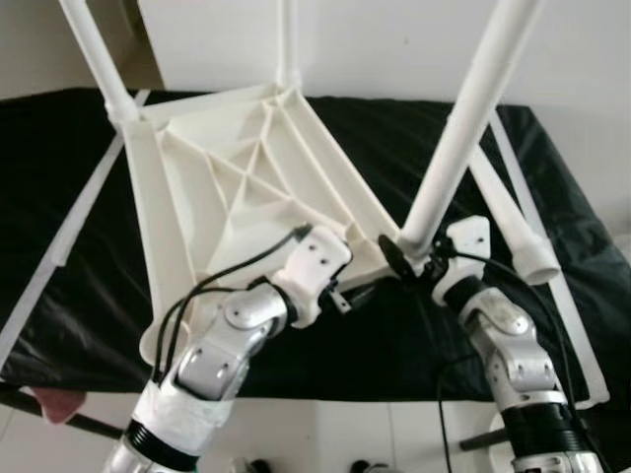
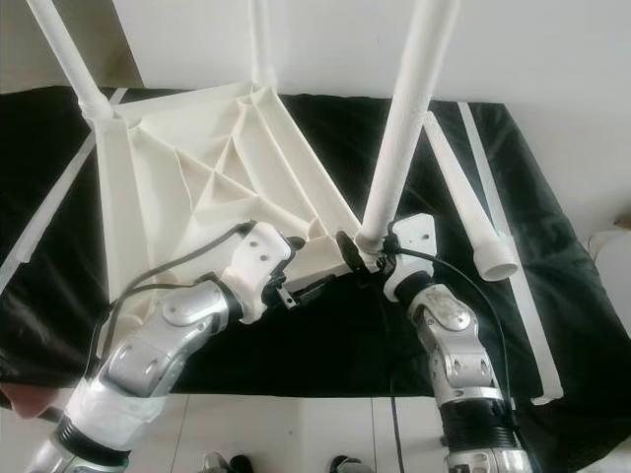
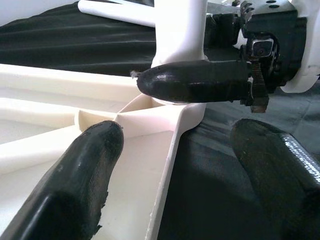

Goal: Building children table

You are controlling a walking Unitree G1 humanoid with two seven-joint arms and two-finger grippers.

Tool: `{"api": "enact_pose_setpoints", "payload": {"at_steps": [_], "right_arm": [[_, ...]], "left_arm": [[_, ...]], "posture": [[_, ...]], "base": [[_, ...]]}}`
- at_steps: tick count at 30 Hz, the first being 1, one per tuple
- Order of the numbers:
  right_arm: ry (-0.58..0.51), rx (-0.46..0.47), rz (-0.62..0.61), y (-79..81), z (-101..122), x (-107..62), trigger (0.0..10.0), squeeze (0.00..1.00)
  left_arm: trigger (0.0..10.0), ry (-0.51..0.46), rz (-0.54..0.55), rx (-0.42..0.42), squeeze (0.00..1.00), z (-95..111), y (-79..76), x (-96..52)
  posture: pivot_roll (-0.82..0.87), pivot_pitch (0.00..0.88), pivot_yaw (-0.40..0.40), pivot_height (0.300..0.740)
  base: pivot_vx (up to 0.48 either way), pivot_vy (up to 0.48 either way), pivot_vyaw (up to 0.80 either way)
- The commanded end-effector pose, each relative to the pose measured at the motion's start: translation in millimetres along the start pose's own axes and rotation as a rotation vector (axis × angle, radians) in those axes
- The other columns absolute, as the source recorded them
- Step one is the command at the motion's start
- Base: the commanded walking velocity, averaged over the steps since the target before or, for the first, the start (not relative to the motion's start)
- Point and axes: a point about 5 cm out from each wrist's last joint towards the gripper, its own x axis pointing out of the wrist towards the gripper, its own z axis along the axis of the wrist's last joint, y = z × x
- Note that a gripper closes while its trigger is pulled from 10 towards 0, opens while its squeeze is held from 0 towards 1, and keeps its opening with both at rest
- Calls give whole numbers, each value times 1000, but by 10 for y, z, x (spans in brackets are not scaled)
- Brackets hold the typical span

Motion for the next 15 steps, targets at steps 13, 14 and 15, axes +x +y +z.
{"api": "enact_pose_setpoints", "payload": {"at_steps": [13,14,15], "right_arm": [[-5,29,21,22,-32,-25,10000,0],[-7,30,21,20,-33,-25,10000,0],[-9,31,26,22,-33,-18,10000,0]], "left_arm": [[10000,13,-35,32,0,-14,20,-19],[10000,13,-36,31,0,-16,11,-17],[10000,17,-36,35,0,-28,0,-17]], "posture": [[-178,172,17,740],[-178,171,16,740],[-174,168,16,740]], "base": [[0,0,0],[0,0,0],[0,0,0]]}}
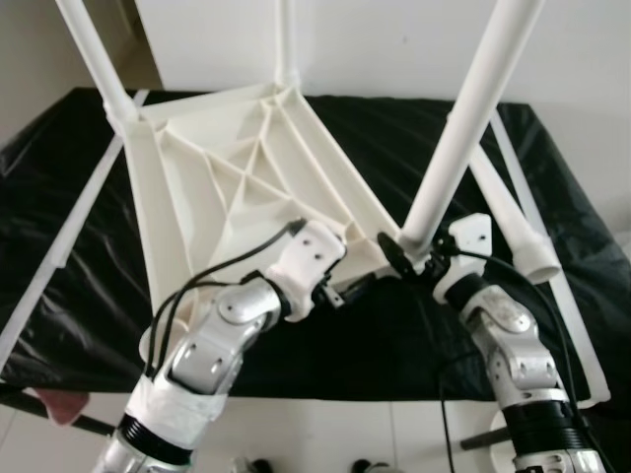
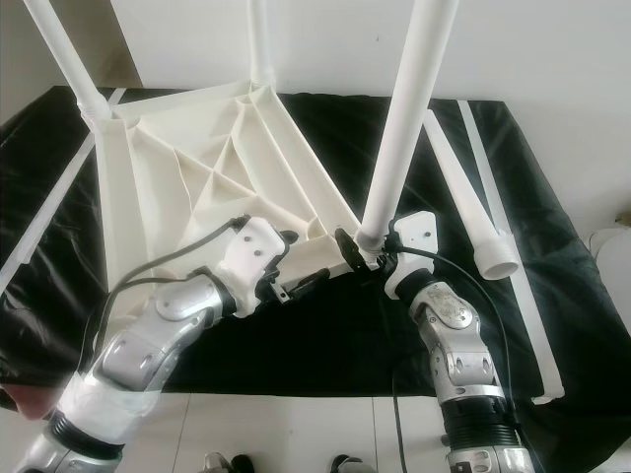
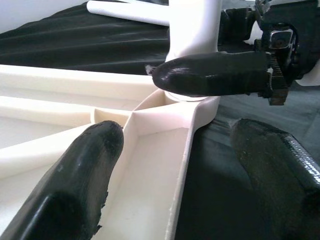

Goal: Building children table

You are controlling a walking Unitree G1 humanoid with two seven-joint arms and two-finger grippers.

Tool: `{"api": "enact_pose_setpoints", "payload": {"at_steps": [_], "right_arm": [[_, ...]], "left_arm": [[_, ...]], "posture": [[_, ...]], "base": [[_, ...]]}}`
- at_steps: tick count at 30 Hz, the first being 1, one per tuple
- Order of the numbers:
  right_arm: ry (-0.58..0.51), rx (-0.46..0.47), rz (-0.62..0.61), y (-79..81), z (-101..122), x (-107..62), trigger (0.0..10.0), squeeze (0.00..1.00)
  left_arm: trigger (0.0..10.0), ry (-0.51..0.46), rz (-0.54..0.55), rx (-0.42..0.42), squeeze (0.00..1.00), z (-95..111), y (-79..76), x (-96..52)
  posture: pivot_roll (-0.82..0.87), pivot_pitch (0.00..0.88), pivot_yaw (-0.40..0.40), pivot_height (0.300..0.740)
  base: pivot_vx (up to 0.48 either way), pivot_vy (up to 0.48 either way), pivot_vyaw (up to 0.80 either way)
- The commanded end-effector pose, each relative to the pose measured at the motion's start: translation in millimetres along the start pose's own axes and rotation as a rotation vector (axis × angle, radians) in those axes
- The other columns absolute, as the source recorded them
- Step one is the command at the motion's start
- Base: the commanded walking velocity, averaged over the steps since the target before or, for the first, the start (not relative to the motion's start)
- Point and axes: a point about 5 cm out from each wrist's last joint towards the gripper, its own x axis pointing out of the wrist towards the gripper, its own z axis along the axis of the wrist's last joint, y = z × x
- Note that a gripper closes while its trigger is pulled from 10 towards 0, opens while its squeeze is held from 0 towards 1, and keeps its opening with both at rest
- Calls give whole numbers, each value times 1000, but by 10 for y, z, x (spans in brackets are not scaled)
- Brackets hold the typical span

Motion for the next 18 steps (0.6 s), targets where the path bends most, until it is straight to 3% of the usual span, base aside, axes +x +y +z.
{"api": "enact_pose_setpoints", "payload": {"at_steps": [1,10,18], "right_arm": [[7,8,24,30,-42,-10,10000,0],[-17,40,92,92,-12,50,10000,0],[-3,21,133,117,-55,93,10000,0]], "left_arm": [[10000,6,-52,0,0,-26,-65,5],[10000,48,-101,20,0,-80,-109,-15],[10000,20,-148,44,0,-46,-125,-61]], "posture": [[-174,168,16,740],[-146,153,31,740],[-127,146,26,740]], "base": [[0,0,0],[0,0,0],[0,0,0]]}}
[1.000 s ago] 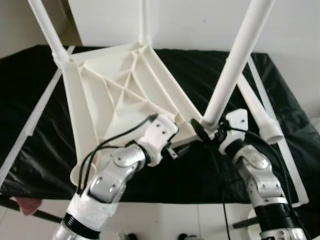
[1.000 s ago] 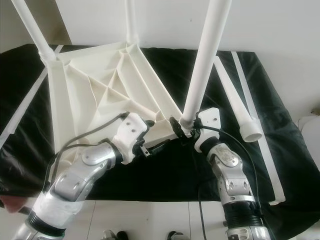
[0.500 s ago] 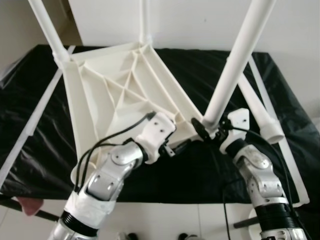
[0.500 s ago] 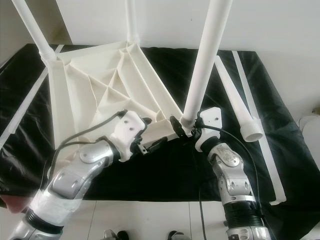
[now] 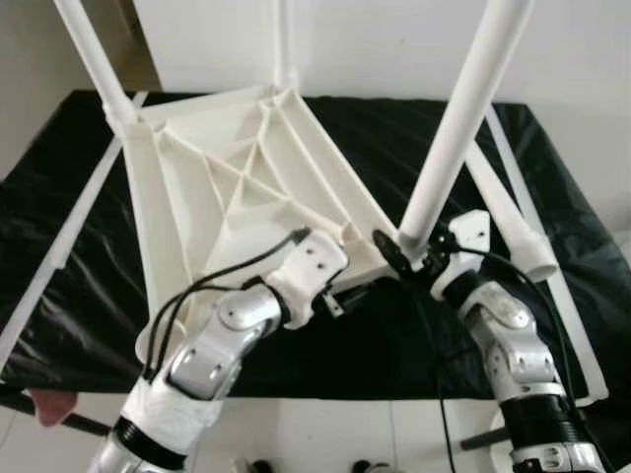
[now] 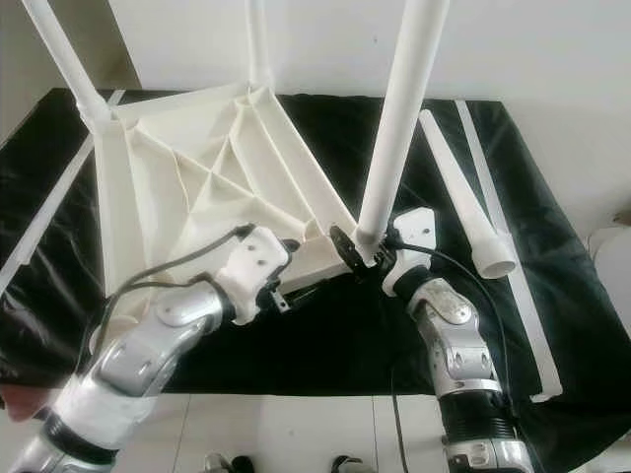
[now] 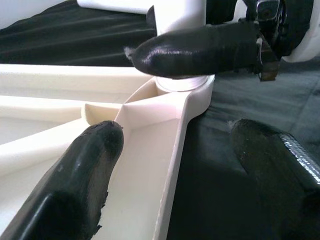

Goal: Building children table

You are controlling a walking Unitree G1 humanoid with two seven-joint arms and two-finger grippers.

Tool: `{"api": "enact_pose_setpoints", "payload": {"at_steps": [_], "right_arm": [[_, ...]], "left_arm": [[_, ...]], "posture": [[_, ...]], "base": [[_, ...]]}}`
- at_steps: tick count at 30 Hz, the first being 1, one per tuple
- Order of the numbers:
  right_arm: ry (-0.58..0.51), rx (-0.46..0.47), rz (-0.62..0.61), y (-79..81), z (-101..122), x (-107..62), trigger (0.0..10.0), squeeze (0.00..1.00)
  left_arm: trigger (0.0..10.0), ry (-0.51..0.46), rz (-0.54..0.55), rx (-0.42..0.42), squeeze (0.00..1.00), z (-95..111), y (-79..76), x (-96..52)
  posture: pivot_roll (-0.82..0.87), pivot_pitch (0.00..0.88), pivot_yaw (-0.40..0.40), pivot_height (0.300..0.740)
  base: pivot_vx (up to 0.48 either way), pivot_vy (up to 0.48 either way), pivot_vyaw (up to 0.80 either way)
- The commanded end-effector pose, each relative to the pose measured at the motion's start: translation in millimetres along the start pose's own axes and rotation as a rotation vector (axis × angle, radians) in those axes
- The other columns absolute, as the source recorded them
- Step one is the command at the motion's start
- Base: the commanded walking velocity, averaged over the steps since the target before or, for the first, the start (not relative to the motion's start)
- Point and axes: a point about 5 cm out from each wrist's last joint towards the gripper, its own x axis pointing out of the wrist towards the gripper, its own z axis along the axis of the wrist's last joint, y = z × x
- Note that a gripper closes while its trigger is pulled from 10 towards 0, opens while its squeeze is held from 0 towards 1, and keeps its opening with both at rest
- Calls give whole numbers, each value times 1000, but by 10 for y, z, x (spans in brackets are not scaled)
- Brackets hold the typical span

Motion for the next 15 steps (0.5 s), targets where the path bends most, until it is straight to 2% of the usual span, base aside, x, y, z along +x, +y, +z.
{"api": "enact_pose_setpoints", "payload": {"at_steps": [1,2,5,7,8,9,15], "right_arm": [[24,-3,57,85,-64,27,10000,0],[20,-27,39,34,-44,46,5608,0],[18,-36,33,12,-36,51,5608,0],[18,-52,-5,-71,-17,49,3529,0],[20,-56,-18,-101,-13,46,3529,0],[25,-67,-35,-133,-15,37,0,0],[48,-75,-93,-201,-59,-14,0,0]], "left_arm": [[10000,-16,-122,7,0,13,-98,-16],[10000,-13,-125,3,0,15,-100,-33],[10000,-13,-126,4,0,17,-100,-39],[10000,-8,-123,4,0,12,-91,-46],[10000,-6,-123,5,0,10,-89,-50],[10000,-5,-122,5,0,11,-87,-53],[10000,-4,-120,3,0,9,-89,-53]], "posture": [[-127,146,26,740],[-120,150,24,740],[-120,150,24,740],[-116,152,26,740],[-116,152,26,740],[-117,153,27,740],[-120,153,27,740]], "base": [[0,0,0],[0,0,0],[0,0,0],[0,0,0],[0,0,0],[0,0,0],[0,0,0]]}}
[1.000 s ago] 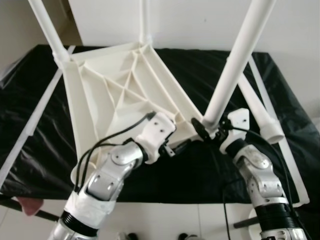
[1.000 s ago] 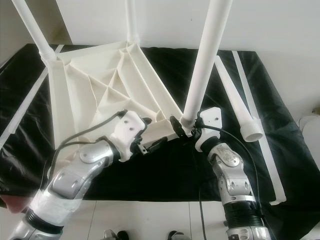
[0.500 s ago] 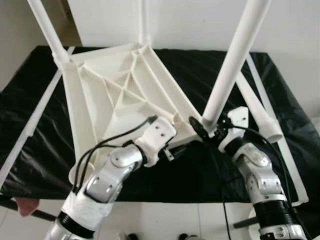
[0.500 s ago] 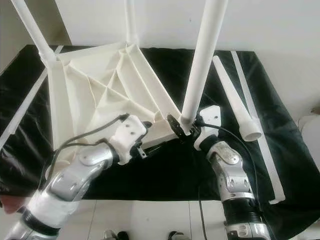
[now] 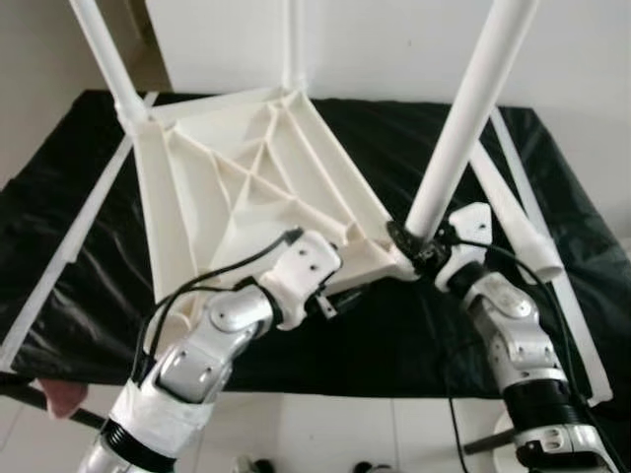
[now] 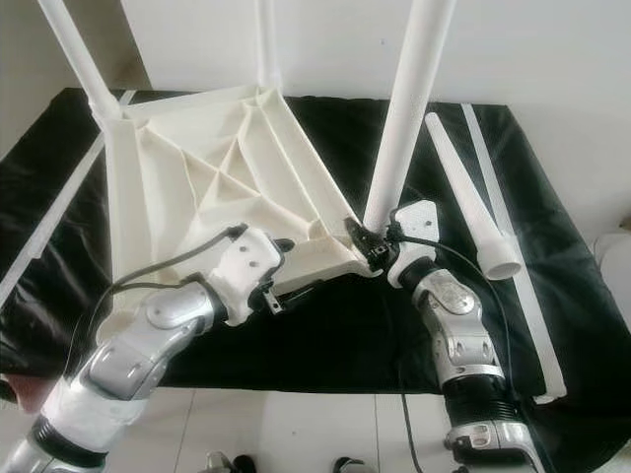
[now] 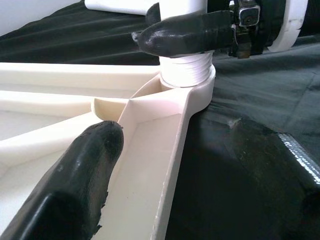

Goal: Building children table

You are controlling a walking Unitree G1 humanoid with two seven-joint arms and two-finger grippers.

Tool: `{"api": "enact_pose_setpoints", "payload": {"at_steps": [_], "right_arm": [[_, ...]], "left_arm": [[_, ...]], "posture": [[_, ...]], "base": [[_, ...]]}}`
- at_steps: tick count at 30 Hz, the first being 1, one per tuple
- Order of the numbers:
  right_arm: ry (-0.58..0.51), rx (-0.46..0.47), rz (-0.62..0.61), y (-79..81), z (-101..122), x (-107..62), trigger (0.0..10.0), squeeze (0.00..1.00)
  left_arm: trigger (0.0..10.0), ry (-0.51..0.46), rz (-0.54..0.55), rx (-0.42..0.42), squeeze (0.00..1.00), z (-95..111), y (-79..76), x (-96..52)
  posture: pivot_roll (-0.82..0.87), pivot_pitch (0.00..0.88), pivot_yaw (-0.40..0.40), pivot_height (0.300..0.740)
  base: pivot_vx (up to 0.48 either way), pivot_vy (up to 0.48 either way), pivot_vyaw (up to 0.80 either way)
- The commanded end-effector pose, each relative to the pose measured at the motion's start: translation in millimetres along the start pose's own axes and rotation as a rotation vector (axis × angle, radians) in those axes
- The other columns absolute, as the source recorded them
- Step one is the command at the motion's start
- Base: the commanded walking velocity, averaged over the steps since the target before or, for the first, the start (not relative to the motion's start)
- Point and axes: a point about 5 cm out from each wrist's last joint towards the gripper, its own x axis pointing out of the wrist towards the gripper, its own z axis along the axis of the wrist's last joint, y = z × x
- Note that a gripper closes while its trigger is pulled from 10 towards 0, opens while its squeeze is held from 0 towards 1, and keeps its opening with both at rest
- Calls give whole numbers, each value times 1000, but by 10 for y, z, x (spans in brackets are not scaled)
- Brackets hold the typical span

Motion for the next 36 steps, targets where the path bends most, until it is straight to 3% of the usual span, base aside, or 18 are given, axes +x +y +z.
{"api": "enact_pose_setpoints", "payload": {"at_steps": [1,4,5,6,8,15,19,22,24,27,31,32,34,36], "right_arm": [[57,7,-55,-40,-106,-66,0,0],[87,37,-101,-30,-157,-95,0,0],[87,48,-122,-3,-162,-104,4196,0],[90,59,-139,28,-163,-109,10000,0],[106,60,-179,70,-172,-109,10000,0],[158,113,-525,115,-210,-145,10000,0],[156,132,-634,153,-203,-169,10000,0],[143,171,-846,243,-194,-224,10000,0],[125,204,-835,300,-175,-198,10000,0],[66,233,-713,396,-88,-124,10000,0],[31,235,-655,391,-49,-124,10000,0],[18,228,-655,369,-25,-152,10000,1000],[3,225,-638,332,-11,-196,10000,1000],[-29,182,-523,255,43,-269,10000,1000]], "left_arm": [[10000,2,-114,-11,0,-9,-107,1],[10000,2,-118,-17,0,-11,-128,-2],[10000,2,-119,-19,0,-12,-138,-6],[10000,3,-121,-22,0,-14,-146,-8],[10000,4,-122,-24,0,-17,-153,-13],[10000,10,-117,-32,0,-32,-153,-17],[10000,12,-112,-31,0,-40,-153,-24],[10000,17,-80,-43,0,-69,-134,-41],[10000,14,-69,-51,0,-65,-124,-44],[10000,11,-61,-58,0,-54,-113,-45],[10000,21,-75,-42,0,-64,-115,-41],[10000,24,-83,-34,0,-63,-114,-60],[10000,33,-78,-35,0,-78,-101,-82],[10000,40,-70,-42,0,-86,-91,-113]], "posture": [[-119,150,26,740],[-119,148,24,740],[-120,146,22,740],[-120,145,22,740],[-120,144,23,740],[-127,146,18,740],[-125,154,9,740],[-128,146,11,740],[-130,142,18,740],[-133,141,24,740],[-125,133,20,740],[-123,142,17,740],[-121,143,18,740],[-118,159,19,740]], "base": [[0,0,0],[0,0,0],[0,0,0],[0,0,0],[0,0,0],[0,0,0],[0,0,0],[0,0,0],[0,0,0],[0,0,0],[0,0,0],[0,0,0],[0,0,0],[0,0,0]]}}
